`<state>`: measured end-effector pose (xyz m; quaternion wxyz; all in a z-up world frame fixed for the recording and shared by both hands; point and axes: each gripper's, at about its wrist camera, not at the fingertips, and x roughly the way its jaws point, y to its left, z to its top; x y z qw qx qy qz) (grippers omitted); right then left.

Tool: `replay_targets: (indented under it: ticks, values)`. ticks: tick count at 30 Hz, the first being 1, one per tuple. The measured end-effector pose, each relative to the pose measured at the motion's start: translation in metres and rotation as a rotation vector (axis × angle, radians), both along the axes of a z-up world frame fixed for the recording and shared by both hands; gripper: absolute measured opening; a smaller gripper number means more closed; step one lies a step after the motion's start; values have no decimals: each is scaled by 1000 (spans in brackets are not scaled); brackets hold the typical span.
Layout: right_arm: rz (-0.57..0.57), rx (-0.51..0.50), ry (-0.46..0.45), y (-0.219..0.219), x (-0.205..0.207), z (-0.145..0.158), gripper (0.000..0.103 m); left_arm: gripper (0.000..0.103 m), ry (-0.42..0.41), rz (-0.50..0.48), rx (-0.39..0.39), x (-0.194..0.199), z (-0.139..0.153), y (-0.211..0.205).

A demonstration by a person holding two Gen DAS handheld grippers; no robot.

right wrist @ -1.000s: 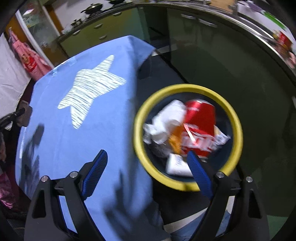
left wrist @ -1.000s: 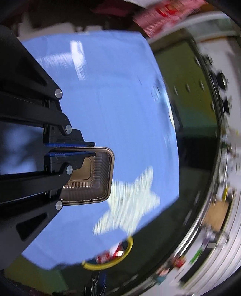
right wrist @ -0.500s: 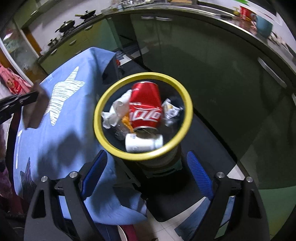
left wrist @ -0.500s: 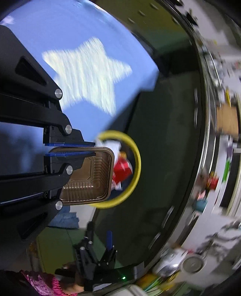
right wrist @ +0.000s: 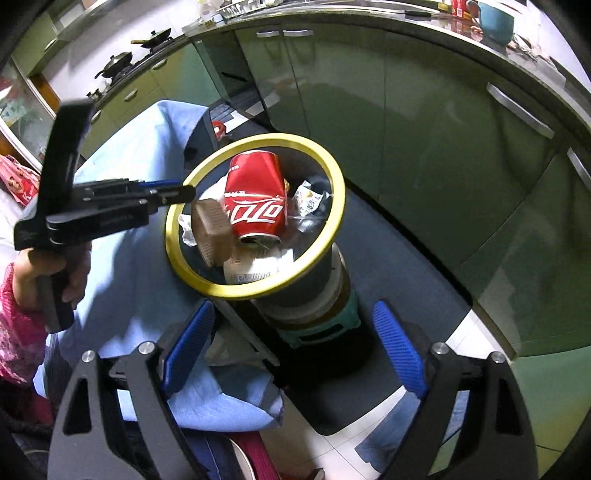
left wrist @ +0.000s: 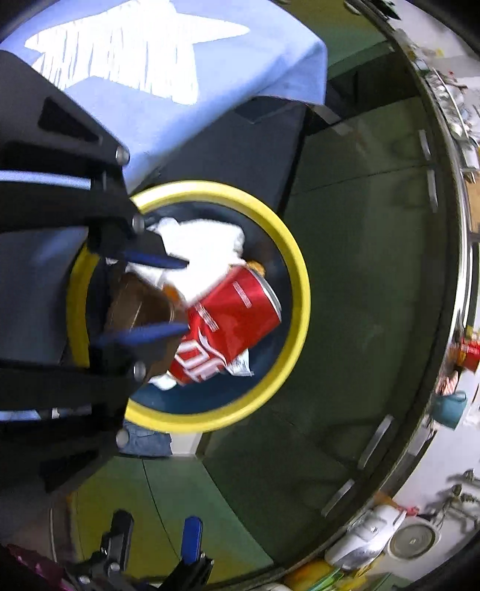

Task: Collect trash

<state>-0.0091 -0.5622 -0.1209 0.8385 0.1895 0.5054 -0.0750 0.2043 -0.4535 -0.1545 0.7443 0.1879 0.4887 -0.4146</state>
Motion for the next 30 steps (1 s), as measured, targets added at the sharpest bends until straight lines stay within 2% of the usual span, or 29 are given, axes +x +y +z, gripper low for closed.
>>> replay_targets:
  ticks: [3,5,7,10,15,17,19,22,25,30]
  values:
    - [4,3,-3,1,2,0,84,45,2,12,-12,1,2,12]
    - [12,5,-8,5,4,1,84,73,-26,24,-41,-3,16,29]
    - [22,7,-18,11,5,4,84,84,-72,32,-68,-10,35,50]
    - [32,14,-41,24,4,12,84,94,-139,77,-87,-23,64,92]
    - [104,1,-114,68,5,32,84,98,-270,291,-146,-58,107,210]
    - [146,-44,-141,95,7,41,89,98,-311,386,-143,-70,114,252]
    - [181,-76,-171,119,7,49,89,98,-345,519,-119,-87,118,303]
    - [230,-108,-231,155,4,64,90,98,-366,671,-124,-108,120,362]
    - [257,-144,-284,184,-1,80,92,98,-361,736,-115,-127,121,401]
    - [235,-255,-402,221,-24,114,97,98,-442,820,-126,-163,139,455]
